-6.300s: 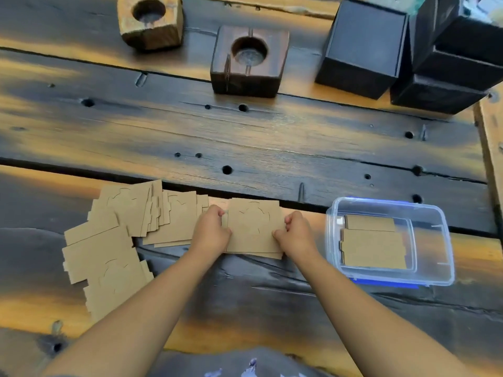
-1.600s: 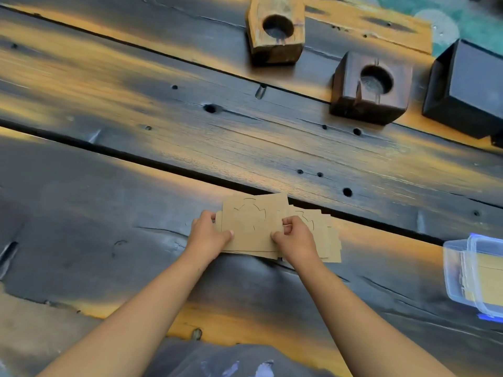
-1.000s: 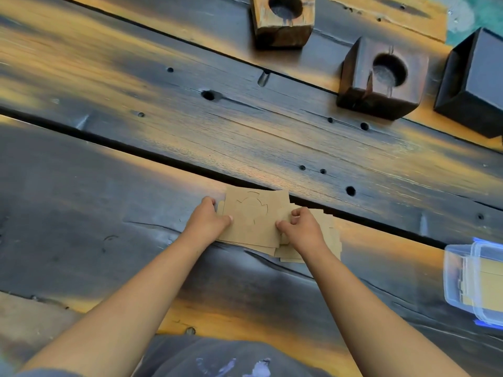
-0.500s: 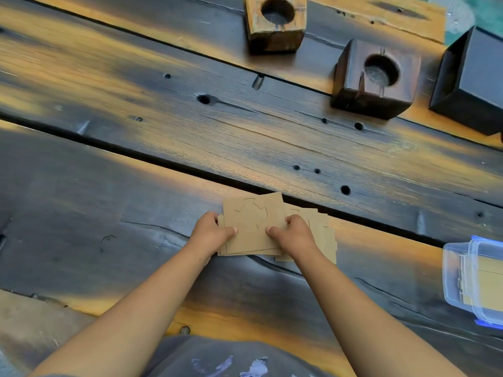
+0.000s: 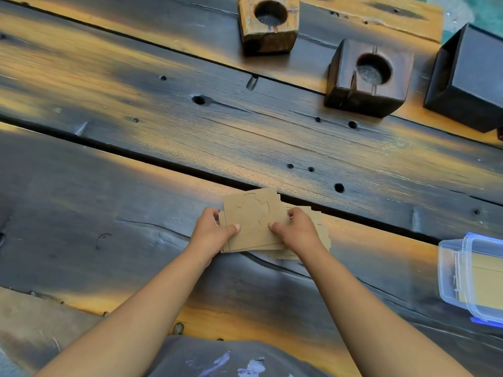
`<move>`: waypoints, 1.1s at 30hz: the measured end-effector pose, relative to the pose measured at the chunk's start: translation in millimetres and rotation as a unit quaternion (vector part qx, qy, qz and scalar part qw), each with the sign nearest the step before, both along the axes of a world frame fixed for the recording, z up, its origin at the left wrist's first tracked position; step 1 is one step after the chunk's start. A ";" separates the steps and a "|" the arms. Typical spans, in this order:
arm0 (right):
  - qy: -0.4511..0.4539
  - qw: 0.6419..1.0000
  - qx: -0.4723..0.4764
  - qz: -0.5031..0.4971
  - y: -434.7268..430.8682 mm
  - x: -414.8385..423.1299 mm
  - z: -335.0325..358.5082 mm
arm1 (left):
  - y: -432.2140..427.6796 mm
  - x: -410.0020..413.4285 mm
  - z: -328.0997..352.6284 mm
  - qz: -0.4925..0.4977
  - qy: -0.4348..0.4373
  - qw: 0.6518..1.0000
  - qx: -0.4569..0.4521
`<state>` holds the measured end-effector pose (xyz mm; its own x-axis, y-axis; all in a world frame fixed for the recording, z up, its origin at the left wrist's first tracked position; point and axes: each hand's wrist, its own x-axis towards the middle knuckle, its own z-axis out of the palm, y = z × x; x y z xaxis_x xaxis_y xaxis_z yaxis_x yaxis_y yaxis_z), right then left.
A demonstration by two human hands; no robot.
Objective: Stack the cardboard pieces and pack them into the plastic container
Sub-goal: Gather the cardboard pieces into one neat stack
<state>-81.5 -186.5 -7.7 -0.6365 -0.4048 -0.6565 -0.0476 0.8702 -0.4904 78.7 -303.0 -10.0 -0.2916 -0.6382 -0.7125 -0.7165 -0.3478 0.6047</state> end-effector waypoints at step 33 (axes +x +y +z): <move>-0.061 0.998 -0.016 -0.029 8.4 -12.9 1.8 | 5.9 -12.4 2.8 0.148 0.072 0.974 0.156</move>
<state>-94.4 -178.1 -5.9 -0.5748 -0.3915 -0.7186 0.0639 0.8540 -0.5164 66.4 -297.1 -7.2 -0.2396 -0.4683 -0.8505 -0.4723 -0.7091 0.5235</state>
